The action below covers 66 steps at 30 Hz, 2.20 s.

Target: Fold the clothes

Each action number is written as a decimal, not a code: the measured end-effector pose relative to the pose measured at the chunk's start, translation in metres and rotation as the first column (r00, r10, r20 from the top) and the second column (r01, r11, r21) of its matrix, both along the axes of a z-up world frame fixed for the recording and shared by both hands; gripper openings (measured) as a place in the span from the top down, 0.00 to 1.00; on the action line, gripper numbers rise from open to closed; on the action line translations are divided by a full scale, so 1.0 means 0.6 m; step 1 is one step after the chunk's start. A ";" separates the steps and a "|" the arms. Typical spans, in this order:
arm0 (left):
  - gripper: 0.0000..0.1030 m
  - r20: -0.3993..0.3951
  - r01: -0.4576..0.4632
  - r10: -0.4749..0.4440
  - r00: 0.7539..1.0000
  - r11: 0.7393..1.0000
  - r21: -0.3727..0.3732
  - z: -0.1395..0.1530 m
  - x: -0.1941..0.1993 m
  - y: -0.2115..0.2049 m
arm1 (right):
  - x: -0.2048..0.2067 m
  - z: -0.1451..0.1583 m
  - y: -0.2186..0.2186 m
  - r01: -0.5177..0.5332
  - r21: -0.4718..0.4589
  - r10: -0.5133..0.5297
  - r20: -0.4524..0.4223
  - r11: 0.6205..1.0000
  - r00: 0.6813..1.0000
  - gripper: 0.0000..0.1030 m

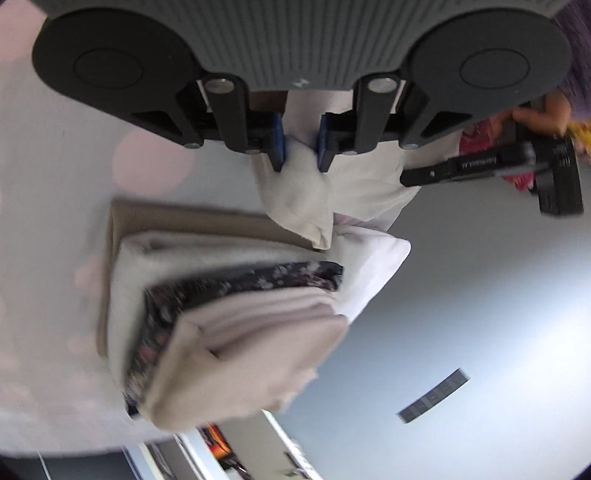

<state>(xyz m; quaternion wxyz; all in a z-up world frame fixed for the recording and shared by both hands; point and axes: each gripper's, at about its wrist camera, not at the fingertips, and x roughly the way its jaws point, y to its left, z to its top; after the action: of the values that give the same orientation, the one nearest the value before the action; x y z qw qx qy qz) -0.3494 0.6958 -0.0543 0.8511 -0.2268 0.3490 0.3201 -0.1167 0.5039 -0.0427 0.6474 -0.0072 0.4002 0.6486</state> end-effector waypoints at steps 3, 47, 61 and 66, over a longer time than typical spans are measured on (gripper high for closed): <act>0.88 0.000 0.001 -0.001 1.000 1.000 0.008 -0.009 0.001 0.005 | -0.004 -0.015 0.008 -0.007 -0.038 0.010 0.090 0.999 0.996 0.81; 0.77 -0.128 -0.084 0.088 0.988 0.996 0.038 -0.029 -0.052 -0.057 | -0.157 -0.063 -0.059 -0.088 -0.175 0.149 0.376 0.981 0.914 0.60; 0.77 -0.146 -0.047 0.070 0.987 0.987 0.156 0.049 -0.095 -0.142 | -0.187 -0.020 -0.112 -0.110 -0.113 0.148 0.421 0.987 0.895 0.58; 0.77 -0.232 -0.058 0.086 0.969 0.990 0.125 0.031 -0.126 -0.170 | -0.240 -0.016 -0.152 -0.185 -0.091 0.206 0.455 0.979 0.866 0.58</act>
<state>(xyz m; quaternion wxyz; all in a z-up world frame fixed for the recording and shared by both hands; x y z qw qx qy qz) -0.4248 0.5938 -0.0360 0.8031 -0.1490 0.4199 0.3956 -0.2605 0.4125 -0.0524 0.6546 -0.2161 0.2462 0.6813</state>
